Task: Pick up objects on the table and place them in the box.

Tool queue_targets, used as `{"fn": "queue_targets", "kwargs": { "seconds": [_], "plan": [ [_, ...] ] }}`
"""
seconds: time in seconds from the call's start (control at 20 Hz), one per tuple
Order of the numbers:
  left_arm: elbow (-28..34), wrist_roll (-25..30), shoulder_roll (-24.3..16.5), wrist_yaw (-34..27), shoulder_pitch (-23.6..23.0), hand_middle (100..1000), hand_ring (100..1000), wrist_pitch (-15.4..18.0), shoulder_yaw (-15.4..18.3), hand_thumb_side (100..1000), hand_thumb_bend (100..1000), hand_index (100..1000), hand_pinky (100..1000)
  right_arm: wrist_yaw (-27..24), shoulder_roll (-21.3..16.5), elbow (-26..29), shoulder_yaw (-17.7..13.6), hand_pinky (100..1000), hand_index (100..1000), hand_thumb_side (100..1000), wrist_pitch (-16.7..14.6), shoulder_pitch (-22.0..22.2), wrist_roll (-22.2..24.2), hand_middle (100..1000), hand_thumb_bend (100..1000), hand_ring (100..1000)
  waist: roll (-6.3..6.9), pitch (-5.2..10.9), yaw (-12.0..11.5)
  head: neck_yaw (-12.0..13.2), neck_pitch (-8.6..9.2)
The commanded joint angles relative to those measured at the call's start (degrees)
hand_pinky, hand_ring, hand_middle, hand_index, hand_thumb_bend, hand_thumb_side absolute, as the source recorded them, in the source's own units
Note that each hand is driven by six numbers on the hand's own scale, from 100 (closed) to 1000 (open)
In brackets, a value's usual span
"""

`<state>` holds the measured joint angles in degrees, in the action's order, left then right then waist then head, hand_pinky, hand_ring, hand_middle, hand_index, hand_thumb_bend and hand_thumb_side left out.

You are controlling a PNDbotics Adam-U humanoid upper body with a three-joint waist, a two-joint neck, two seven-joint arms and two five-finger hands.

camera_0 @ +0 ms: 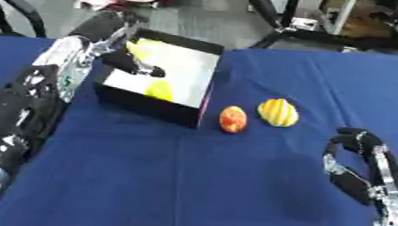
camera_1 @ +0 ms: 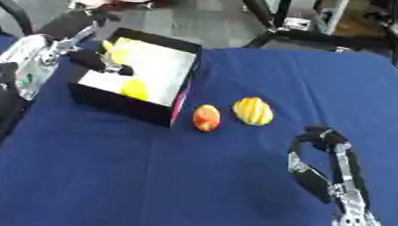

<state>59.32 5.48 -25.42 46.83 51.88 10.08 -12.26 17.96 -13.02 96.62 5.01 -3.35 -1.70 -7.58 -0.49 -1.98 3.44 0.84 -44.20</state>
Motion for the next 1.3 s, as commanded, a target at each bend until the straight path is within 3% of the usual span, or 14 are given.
{"fn": "queue_targets", "kwargs": {
  "seconds": [0.05, 0.2, 0.25, 0.3, 0.6, 0.7, 0.9, 0.95, 1.1, 1.3],
  "plan": [
    [13.4, 0.6, -8.3, -11.6, -2.1, 758, 753, -1.5, 0.1, 708, 796, 886, 792, 0.6, -2.7, 1.2, -0.6, 799, 585, 100, 0.2, -1.6, -0.3, 734, 100, 754, -0.23, 1.28, -0.3, -0.4, 0.08],
    [26.5, 0.1, -13.5, -22.2, -9.3, 721, 727, -5.0, 2.4, 681, 762, 866, 764, 1.0, -5.8, 1.6, -0.4, 800, 593, 100, 0.4, -4.3, 0.3, 736, 100, 756, -0.25, 1.2, -0.8, -0.7, 0.08],
    [30.3, -0.3, -14.4, -25.2, -12.0, 708, 718, -6.2, 3.5, 629, 766, 859, 753, 1.1, -7.0, 1.6, -0.1, 801, 599, 194, 0.5, -5.5, 0.7, 737, 100, 757, -0.29, 1.16, -0.9, -0.7, 0.08],
    [33.4, -0.9, -14.7, -28.1, -14.9, 700, 712, -7.6, 4.8, 678, 747, 855, 746, 1.1, -8.4, 1.6, 0.3, 802, 603, 100, 0.4, -6.9, 1.3, 738, 100, 757, -0.37, 1.12, -1.1, -0.9, 0.08],
    [42.5, -4.1, -9.8, -37.5, -30.2, 663, 687, -12.2, 10.4, 695, 700, 828, 708, -0.1, -16.7, -2.2, 4.0, 807, 686, 100, -0.3, -16.2, 7.1, 748, 100, 766, -1.05, 0.9, -2.4, -1.8, 0.08],
    [43.1, -4.2, -7.5, -38.3, -33.9, 654, 682, -12.7, 11.3, 703, 692, 822, 701, -0.6, -18.7, -4.2, 5.5, 809, 710, 170, -0.8, -19.0, 9.5, 753, 100, 771, -1.22, 0.82, -2.8, -2.0, 0.08],
    [43.5, -4.0, -2.8, -39.0, -39.3, 647, 677, -13.1, 12.2, 714, 681, 817, 691, -0.9, -20.9, -10.0, 8.2, 817, 788, 429, -1.9, -24.6, 15.1, 771, 111, 785, -1.46, 0.69, -3.5, -2.2, 0.08],
    [43.7, -4.0, -1.6, -39.1, -40.1, 646, 676, -13.1, 12.4, 714, 681, 816, 690, -0.7, -20.8, -12.3, 8.7, 817, 795, 457, -1.9, -26.0, 16.3, 772, 130, 786, -1.47, 0.69, -3.6, -2.2, 0.08],
    [44.3, -3.9, 1.4, -39.2, -41.5, 644, 675, -13.0, 12.9, 714, 678, 815, 688, 0.8, -19.5, -19.5, 9.8, 823, 837, 574, -2.5, -29.8, 19.0, 785, 203, 795, -1.4, 0.7, -4.1, -2.1, 0.08],
    [44.8, -3.7, 4.9, -39.2, -42.7, 645, 677, -12.9, 13.7, 718, 675, 815, 687, 4.9, -16.0, -29.7, 9.8, 828, 878, 656, -4.0, -34.1, 21.2, 799, 244, 804, -1.25, 0.67, -4.5, -2.4, 0.08]
  ]
}}
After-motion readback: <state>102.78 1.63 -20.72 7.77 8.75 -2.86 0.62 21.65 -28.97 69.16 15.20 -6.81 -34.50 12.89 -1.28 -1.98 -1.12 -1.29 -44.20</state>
